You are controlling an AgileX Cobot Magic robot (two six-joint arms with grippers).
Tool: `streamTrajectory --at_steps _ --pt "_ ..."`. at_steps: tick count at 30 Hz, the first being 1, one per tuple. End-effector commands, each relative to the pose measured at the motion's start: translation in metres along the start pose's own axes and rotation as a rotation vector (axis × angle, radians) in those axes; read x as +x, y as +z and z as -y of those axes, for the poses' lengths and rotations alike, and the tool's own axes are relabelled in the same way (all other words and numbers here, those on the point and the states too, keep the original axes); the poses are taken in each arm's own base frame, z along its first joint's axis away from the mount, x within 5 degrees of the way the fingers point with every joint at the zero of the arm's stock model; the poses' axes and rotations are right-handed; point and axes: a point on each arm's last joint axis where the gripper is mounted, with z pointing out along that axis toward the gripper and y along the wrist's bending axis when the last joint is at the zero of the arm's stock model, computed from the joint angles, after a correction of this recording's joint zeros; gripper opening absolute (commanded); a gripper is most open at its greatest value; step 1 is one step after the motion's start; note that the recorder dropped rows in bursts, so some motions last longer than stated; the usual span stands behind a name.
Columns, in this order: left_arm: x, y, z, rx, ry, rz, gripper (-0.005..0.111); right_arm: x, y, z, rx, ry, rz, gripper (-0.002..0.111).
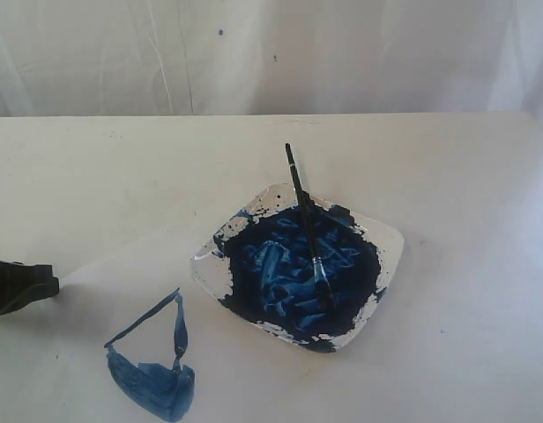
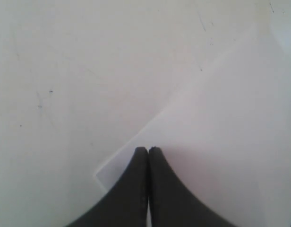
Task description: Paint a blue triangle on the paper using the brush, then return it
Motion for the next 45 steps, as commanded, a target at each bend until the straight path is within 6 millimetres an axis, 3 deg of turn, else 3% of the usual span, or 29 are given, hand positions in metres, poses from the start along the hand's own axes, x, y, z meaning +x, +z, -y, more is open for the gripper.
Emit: streamTrajectory --at_steps 1,8,17,21,27,45 --pt "0.008 0.001 -0.012 -0.116 0.006 -0.067 0.000 0.014 -0.002 0.003 0.003 0.042 0.069 0.000" --pt "0.008 0.001 -0.012 -0.116 0.006 -0.067 0.000 0.042 -0.008 0.007 0.001 0.037 0.082 0.000" --pt "0.008 0.001 -0.012 -0.116 0.006 -0.067 0.000 0.054 -0.009 0.009 0.010 -0.097 0.035 0.000" --pt "0.008 0.001 -0.012 -0.116 0.006 -0.067 0.000 0.065 -0.012 0.010 0.016 -0.124 -0.071 0.000" --pt "0.008 0.001 -0.012 -0.116 0.006 -0.067 0.000 0.070 -0.021 0.011 0.020 -0.142 -0.079 0.000" --pt "0.008 0.001 -0.012 -0.117 0.002 -0.065 0.000 0.073 -0.022 0.001 -0.173 -0.218 -0.105 0.000"
